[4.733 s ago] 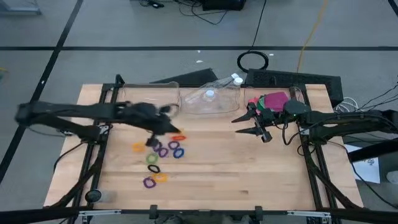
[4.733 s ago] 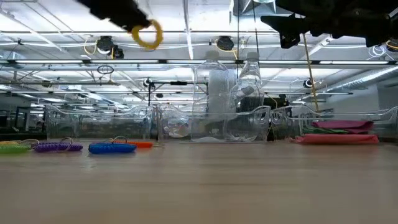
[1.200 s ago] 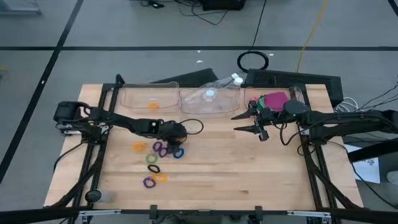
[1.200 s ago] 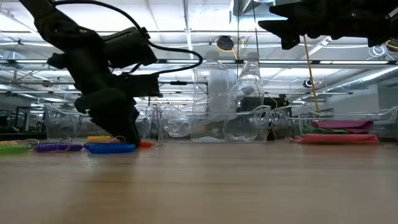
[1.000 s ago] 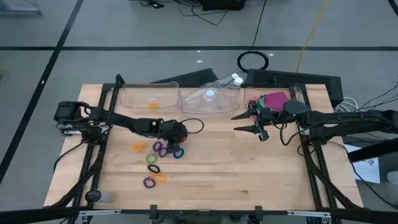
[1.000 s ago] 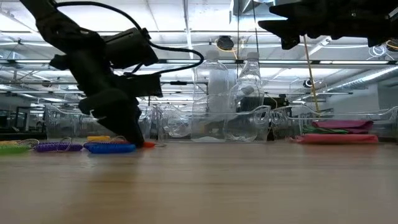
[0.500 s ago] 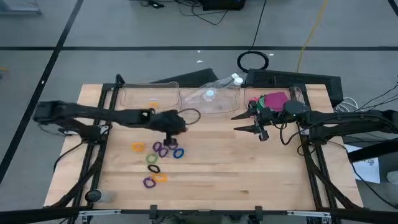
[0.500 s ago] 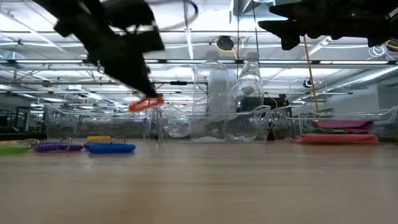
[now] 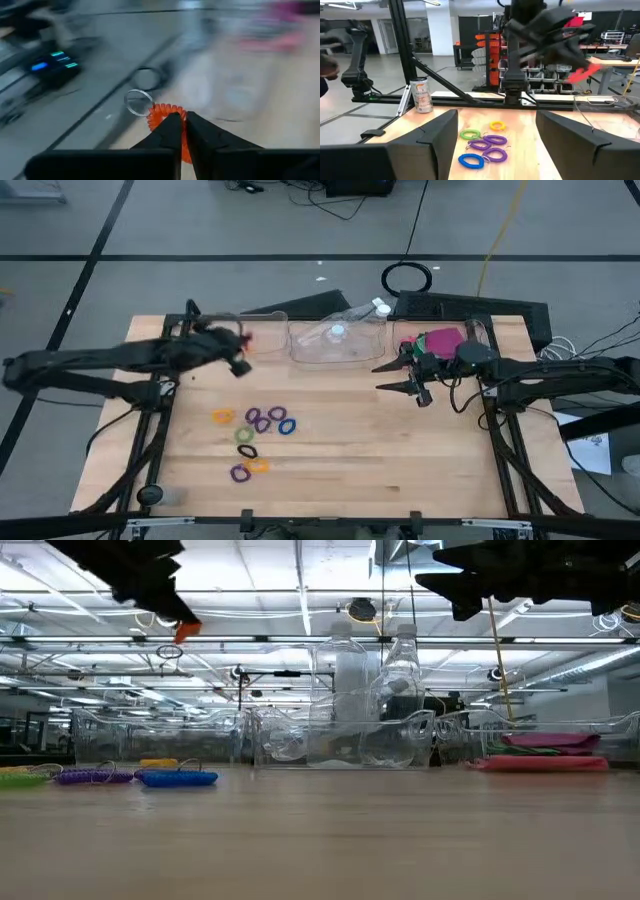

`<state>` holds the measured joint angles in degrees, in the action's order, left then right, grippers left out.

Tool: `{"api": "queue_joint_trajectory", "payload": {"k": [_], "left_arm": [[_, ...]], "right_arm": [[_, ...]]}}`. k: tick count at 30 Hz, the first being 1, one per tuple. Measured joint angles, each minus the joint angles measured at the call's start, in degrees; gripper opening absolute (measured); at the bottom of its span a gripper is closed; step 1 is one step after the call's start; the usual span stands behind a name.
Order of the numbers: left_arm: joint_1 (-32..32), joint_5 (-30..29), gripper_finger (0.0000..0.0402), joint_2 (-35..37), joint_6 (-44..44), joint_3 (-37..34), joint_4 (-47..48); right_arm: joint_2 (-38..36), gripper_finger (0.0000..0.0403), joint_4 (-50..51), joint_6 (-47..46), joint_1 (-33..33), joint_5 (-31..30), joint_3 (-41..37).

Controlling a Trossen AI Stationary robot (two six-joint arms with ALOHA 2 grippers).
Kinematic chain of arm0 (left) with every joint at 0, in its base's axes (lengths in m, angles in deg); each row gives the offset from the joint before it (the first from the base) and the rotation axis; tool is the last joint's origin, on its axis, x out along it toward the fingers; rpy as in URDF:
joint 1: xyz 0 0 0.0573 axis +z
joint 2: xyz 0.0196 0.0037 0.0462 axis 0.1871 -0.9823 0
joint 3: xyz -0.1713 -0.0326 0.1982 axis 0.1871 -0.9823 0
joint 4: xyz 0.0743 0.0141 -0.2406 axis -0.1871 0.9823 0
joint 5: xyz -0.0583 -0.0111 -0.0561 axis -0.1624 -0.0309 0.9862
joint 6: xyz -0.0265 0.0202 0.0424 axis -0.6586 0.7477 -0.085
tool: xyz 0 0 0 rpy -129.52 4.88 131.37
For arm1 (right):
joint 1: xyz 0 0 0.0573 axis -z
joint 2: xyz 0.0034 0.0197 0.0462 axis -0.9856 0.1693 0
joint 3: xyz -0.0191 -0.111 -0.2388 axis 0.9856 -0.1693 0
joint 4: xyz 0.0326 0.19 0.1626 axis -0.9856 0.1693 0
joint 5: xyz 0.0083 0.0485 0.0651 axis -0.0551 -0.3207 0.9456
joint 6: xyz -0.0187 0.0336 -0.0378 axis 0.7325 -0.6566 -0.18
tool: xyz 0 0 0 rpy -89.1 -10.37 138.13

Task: Pick & Place Sports Items
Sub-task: Put the orange spring keychain into the left transparent bin, then put the top right violet spring keychain into the left transparent bin

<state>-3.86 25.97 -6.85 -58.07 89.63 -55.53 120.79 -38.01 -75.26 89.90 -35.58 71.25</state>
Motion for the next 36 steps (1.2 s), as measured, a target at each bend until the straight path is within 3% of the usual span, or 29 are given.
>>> {"api": "queue_joint_trajectory", "payload": {"k": [4,8,18,27,36], "left_arm": [[4.5,-4.3,0.0007,2.6,-6.4,-3.3,0.4],[10.1,-4.7,0.0016,3.1,-11.5,-7.9,-0.3],[20.4,2.2,0.0011,1.1,-15.9,-18.9,-10.7],[24.2,2.6,0.0073,-2.5,-14.0,-20.3,-13.3],[26.4,4.3,0.0190,-3.7,-14.2,-20.3,-13.6]], "right_arm": [[0.0,0.0196,0.0,0.0,0.0,0.0,0.0],[0.0,0.0196,0.0,0.0,0.0,0.0,0.0],[0.0,0.0196,-0.4,0.0,0.0,0.0,0.0],[0.0,0.0196,-0.4,0.0,0.0,0.0,0.0],[1.1,0.0196,-0.9,0.0,0.0,0.0,0.0]]}}
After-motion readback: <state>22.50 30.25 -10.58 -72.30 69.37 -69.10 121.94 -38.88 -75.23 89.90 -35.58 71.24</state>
